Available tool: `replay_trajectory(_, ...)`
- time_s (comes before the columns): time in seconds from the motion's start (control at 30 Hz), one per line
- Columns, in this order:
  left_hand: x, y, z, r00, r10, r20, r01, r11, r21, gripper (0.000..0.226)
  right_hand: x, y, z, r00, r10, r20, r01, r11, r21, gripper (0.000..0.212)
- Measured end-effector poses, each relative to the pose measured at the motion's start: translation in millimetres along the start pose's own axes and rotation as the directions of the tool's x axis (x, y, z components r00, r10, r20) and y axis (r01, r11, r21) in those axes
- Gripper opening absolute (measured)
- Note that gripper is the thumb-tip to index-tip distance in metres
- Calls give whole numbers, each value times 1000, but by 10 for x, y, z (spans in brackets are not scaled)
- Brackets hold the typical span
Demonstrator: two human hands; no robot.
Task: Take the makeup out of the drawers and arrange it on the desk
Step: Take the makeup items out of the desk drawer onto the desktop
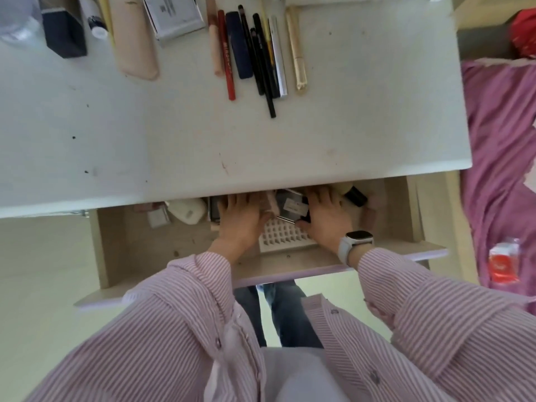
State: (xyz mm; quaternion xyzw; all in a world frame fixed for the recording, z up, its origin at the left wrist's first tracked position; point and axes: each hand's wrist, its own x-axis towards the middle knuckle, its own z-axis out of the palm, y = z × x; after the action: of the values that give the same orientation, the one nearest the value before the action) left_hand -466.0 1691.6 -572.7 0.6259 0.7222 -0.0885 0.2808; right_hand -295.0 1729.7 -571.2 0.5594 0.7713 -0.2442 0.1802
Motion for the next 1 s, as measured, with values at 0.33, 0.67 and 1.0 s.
replay_trajectory(0.33,-332,-155,-50,999,44,-23,-49,961,-272,30,-112,51,-46,990,34,133,-45,996,77,65)
replay_trajectory(0.67,-790,-620,-800,997,70,-31,-76,830,-553,26,-407,-265,-637,914,-377,150,365,925,104,27)
replay_trajectory(1.0,-651,-1631,-1650,797,-586,-144,-115,88,-990,22,105,-1493,-1437,957,-281,-72,264,740,619,26)
